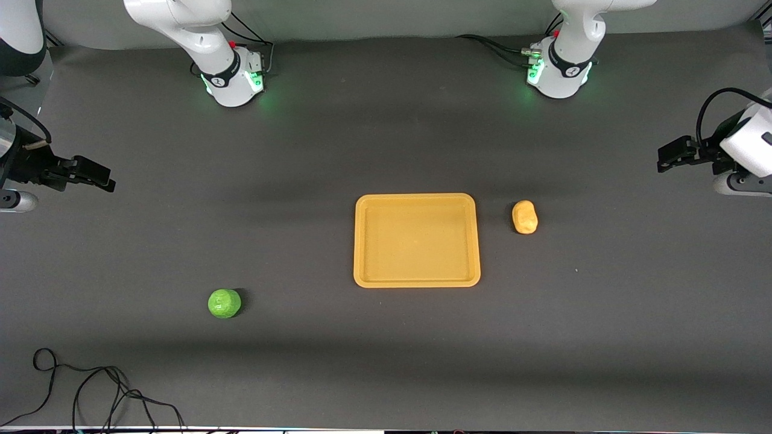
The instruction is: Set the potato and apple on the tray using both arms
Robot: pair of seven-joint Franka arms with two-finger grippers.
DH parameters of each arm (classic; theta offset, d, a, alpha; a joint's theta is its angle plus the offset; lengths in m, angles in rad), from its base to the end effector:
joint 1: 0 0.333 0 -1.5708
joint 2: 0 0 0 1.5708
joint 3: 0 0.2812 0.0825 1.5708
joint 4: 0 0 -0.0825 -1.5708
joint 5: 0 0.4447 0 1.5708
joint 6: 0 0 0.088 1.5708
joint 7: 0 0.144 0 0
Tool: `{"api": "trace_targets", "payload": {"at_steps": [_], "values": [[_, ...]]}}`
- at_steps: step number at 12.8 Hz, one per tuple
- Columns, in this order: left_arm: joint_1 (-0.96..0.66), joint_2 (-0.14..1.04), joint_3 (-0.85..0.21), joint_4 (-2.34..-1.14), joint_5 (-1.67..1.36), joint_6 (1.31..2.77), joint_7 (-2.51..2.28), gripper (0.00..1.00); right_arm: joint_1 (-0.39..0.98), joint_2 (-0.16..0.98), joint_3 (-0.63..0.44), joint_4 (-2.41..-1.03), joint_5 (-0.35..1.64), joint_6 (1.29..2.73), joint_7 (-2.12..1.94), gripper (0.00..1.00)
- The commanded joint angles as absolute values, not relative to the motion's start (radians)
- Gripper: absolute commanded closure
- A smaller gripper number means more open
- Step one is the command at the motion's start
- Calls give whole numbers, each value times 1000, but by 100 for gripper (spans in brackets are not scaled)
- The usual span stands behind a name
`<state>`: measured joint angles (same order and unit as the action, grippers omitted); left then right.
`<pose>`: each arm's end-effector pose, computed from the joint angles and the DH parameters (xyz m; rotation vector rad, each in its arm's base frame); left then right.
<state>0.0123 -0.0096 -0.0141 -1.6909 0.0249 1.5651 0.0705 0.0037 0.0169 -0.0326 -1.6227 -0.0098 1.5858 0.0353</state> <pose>0.6016 0.0025 0.4947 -3.1131 0.1146 0.1824 0.6164 -0.0191 0.5160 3.1284 -0.0998 -0.0842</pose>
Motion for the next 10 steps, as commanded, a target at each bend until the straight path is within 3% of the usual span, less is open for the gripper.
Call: {"api": "trace_targets", "payload": {"at_steps": [1, 10], "values": [[2, 3, -12, -1680, 25, 1587, 71, 0, -2, 34, -29, -1592, -3, 1563, 15, 0], [-21, 0, -15, -1739, 43, 1653, -55, 0, 2, 46, -29, -1574, -3, 1563, 17, 0]]}}
